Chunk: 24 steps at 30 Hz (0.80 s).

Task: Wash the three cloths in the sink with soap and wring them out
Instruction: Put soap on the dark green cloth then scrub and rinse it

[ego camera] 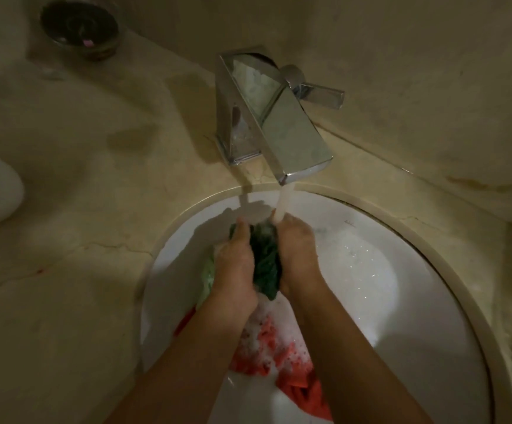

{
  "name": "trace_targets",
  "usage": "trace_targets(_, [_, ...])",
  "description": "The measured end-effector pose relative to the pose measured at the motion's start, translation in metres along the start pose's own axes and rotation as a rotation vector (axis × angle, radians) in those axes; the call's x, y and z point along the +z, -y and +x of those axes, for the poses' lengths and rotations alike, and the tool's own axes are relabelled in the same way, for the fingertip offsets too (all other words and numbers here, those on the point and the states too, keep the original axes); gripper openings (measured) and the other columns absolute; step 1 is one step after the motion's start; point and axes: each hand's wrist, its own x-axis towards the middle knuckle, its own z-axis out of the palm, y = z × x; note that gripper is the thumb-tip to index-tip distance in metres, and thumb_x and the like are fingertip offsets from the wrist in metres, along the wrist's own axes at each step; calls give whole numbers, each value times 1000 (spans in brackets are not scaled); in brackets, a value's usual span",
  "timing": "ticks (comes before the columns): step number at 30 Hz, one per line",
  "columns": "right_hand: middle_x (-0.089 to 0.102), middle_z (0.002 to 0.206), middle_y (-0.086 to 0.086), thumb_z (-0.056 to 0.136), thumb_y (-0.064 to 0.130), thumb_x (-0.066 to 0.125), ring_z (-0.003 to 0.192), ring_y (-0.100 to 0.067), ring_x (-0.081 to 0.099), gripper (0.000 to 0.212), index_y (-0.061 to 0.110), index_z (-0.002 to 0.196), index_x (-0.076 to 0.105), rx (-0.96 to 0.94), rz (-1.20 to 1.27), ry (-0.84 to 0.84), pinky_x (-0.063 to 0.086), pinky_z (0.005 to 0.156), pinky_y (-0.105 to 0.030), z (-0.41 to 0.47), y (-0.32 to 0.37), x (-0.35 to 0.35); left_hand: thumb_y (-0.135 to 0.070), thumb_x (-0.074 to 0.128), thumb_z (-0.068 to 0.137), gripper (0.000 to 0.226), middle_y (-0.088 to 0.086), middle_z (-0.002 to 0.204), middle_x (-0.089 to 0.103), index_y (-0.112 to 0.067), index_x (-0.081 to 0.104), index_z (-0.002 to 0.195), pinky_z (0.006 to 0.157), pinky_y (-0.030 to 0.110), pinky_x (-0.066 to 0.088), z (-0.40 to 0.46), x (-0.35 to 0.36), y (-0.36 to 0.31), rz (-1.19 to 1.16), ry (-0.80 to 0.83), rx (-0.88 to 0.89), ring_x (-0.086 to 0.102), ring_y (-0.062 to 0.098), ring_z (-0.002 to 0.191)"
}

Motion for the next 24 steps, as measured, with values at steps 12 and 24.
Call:
trace_targets(12, [60, 119, -12, 78, 47, 71, 108, -32, 62, 35, 31, 108, 64, -174, -52, -8, 55, 88, -49, -14, -21, -25, -14, 62, 83, 42, 12, 118, 69, -8, 61, 124, 95, 42, 51, -9, -28, 17, -171, 426, 214, 66, 26, 111])
trace_targets(24, [64, 79, 0, 95, 18, 54, 81, -20, 64, 18, 18, 78, 59, -183, 53, -161, 58, 75, -41, -25, -13, -12, -58, 72, 69, 52, -6, 102, 72, -29, 64, 111, 83, 25, 54, -17, -15, 24, 25, 253, 345, 68, 10, 99])
